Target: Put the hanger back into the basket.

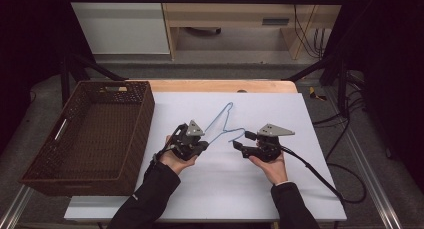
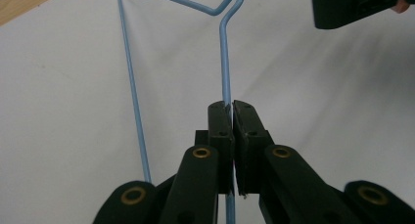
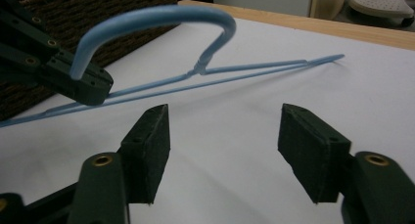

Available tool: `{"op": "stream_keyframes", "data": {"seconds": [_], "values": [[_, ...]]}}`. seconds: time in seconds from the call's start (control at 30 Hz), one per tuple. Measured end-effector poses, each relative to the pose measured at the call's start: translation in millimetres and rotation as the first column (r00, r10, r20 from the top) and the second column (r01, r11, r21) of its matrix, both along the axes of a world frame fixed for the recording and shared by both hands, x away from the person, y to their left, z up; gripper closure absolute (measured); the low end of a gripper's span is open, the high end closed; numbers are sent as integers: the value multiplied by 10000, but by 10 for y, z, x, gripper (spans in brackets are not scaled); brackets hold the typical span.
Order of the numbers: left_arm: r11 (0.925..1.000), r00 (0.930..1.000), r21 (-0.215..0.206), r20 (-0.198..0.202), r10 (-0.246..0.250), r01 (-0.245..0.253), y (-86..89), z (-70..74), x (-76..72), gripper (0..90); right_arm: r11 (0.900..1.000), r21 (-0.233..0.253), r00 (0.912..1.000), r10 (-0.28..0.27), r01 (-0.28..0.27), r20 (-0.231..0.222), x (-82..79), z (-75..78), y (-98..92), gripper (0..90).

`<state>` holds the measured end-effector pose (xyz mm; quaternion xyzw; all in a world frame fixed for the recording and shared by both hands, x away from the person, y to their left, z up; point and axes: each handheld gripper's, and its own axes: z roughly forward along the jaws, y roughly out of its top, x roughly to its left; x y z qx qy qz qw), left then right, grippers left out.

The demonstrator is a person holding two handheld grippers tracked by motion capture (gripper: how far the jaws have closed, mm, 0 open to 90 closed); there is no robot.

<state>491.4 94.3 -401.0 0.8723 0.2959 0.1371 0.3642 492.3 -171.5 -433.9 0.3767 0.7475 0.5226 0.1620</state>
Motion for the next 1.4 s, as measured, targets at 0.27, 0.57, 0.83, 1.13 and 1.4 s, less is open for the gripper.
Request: {"op": "stream_keyframes", "data": {"seconds": [0.27,0.57,0.83,1.13,1.4], "values": [[10000,9999,52,-64,-80,80,-16,-45,-16,873,9987,276,9989,418,-423,197,73,-10,100,569],[9997,9997,162,-189,-180,183,-39,-111,-21,872,9947,350,9949,956,-967,324,104,-46,110,742],[9991,9991,352,-349,-237,250,-47,-161,-17,872,9931,328,9933,1119,-1129,303,112,-52,106,851],[9988,9998,460,22,-197,196,-76,-164,-30,782,9932,321,9936,1119,-1122,126,95,-57,115,858],[9944,9997,1050,218,-145,121,-169,-108,-1,530,9920,489,9932,1167,-1166,4,82,-50,119,858]]}}
